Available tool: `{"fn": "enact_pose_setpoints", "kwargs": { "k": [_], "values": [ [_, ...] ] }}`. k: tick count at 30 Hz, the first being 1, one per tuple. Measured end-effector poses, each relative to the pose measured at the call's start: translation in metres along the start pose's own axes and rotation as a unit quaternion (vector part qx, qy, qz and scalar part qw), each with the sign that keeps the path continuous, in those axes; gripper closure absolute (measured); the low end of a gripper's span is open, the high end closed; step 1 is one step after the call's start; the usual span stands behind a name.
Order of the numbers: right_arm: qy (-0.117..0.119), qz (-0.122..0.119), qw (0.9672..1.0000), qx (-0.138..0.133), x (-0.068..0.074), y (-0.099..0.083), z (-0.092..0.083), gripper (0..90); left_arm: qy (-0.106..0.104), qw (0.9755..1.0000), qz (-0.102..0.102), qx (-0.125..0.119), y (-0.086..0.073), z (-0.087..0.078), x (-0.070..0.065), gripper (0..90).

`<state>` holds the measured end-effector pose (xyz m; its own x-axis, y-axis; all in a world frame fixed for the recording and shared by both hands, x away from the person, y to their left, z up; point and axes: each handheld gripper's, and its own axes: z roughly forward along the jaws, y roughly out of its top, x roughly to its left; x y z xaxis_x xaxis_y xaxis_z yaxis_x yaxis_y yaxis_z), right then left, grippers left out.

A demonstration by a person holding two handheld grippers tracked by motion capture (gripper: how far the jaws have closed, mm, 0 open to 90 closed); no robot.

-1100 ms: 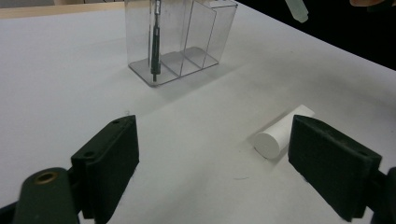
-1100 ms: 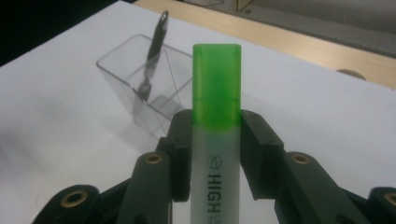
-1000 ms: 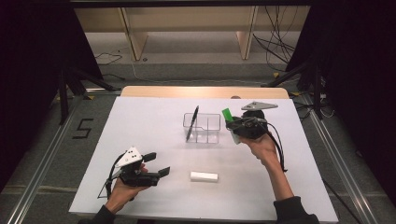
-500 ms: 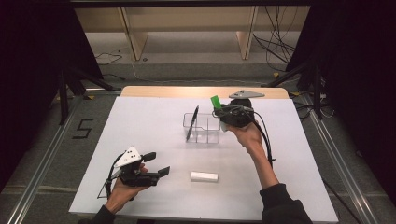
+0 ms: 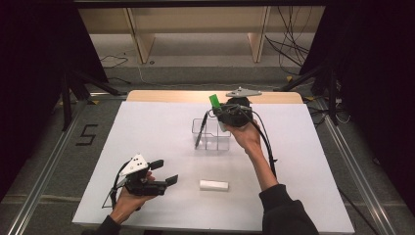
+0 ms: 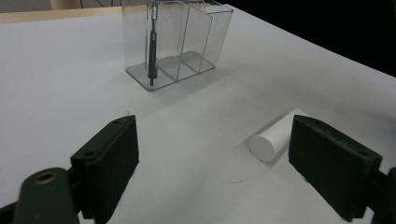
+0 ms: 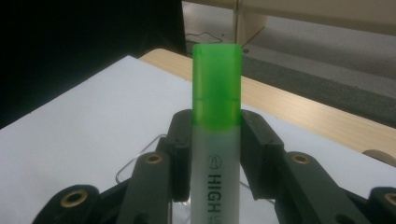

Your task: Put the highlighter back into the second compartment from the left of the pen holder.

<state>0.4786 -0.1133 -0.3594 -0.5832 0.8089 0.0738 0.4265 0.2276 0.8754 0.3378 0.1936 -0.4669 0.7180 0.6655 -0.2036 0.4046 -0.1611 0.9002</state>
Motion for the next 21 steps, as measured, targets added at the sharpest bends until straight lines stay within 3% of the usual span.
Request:
{"fn": "enact_pose_setpoints", "kwargs": {
  "k": [21],
  "values": [
    [-0.004,0.002,1.0000,-0.003,0.010,-0.004,0.022,67.1,0.001,1.0000,0.003,0.001,0.000,-0.001,0.000,15.8]
  ]
}}
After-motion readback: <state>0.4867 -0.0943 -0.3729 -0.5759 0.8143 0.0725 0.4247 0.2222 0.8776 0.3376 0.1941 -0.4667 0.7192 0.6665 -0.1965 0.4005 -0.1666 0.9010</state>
